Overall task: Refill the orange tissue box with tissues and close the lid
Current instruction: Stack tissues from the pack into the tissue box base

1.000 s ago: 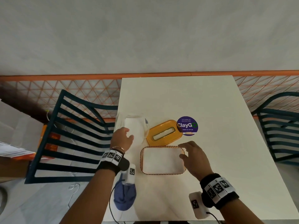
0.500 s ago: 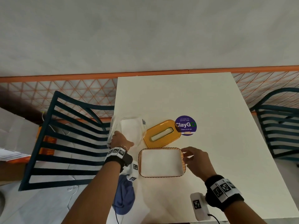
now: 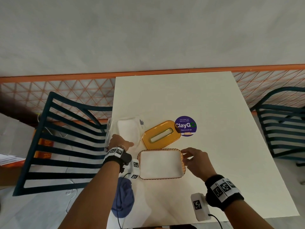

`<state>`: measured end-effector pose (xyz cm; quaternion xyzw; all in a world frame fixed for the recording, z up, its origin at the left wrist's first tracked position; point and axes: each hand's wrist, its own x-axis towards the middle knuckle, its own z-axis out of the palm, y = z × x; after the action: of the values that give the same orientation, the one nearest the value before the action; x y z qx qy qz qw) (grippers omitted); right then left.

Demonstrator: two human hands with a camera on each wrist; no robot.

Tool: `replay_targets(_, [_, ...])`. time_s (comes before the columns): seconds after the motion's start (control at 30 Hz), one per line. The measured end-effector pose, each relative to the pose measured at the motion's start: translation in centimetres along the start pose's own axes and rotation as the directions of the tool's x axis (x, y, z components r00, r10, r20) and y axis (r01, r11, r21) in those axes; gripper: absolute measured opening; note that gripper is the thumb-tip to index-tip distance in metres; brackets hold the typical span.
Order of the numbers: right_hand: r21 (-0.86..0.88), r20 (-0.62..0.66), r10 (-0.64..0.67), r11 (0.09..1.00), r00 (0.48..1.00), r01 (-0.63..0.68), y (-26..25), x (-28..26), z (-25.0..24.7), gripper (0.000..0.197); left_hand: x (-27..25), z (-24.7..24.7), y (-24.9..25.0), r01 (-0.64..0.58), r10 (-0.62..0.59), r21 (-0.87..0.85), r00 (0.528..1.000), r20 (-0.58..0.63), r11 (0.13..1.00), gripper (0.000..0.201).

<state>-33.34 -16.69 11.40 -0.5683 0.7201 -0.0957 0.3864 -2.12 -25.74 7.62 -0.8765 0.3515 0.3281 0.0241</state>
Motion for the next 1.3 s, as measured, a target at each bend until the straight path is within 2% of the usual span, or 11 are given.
replay_targets(0.23, [-0.033,0.002,-0.006,0.999,1.0,0.006,-0.3,-0.2,-0.3,0.032,-0.1,-0.9,-0.9,-0.09,0.091,-0.174,0.996,-0.002,0.981,0.054])
replay_targets(0.33, [-0.028,0.008,-0.001,1.0,1.0,0.001,-0.7,-0.3,-0.8,0.035,-0.7,-1.7,-1.2,-0.13,0.124,-0.341,0.991,-0.041,0.931,0.039])
replay_targets(0.53, [-0.081,0.223,0.014,0.997,0.975,0.004,-0.7,-0.8,-1.4,0.086,-3.9,-4.6,-2.5,-0.211,0.206,-0.666,0.975,-0.088,0.715,0.022])
replay_targets(0.77, [-0.161,0.198,0.002,0.986,0.98,0.03,-1.1,-0.8,-0.5,0.096,-8.0,-7.2,-5.0,-0.19,0.318,-0.835,0.948,-0.019,0.516,0.029])
replay_targets(0.9, [-0.286,0.114,-0.098,0.95,0.989,0.128,-2.5,-1.4,-0.9,0.107,-11.5,-8.1,-6.0,-0.239,0.493,-0.838,0.869,0.041,0.49,0.036])
replay_targets(1.0, [-0.102,0.154,-0.191,0.973,0.969,0.208,-4.1,-2.0,-1.7,0.126,-13.5,-8.2,-6.2,-0.288,0.634,-0.793,0.758,0.153,0.537,0.038])
replay_targets(1.03, [0.032,0.216,-0.217,0.976,0.952,0.215,-4.7,-2.3,-2.0,0.131,-14.0,-8.1,-6.2,-0.301,0.672,-0.776,0.712,0.204,0.555,0.038])
replay_targets(1.1, [0.295,0.358,-0.279,0.939,0.891,0.175,-5.7,-2.6,-2.3,0.134,-14.6,-7.5,-6.1,-0.326,0.698,-0.726,0.657,0.286,0.605,0.04])
replay_targets(1.17, [0.455,0.436,-0.302,0.887,0.848,0.082,-6.1,-2.9,-2.4,0.124,-14.6,-6.3,-5.8,-0.336,0.682,-0.676,0.648,0.339,0.656,0.042])
replay_targets(1.23, [0.528,0.448,-0.292,0.849,0.845,0.013,-6.1,-3.0,-2.3,0.107,-14.3,-5.1,-5.5,-0.328,0.649,-0.638,0.666,0.367,0.697,0.044])
replay_targets(1.3, [0.549,0.443,-0.299,0.836,0.845,0.009,-5.6,-2.9,-2.0,0.081,-13.8,-4.0,-5.2,-0.315,0.625,-0.618,0.68,0.383,0.721,0.041])
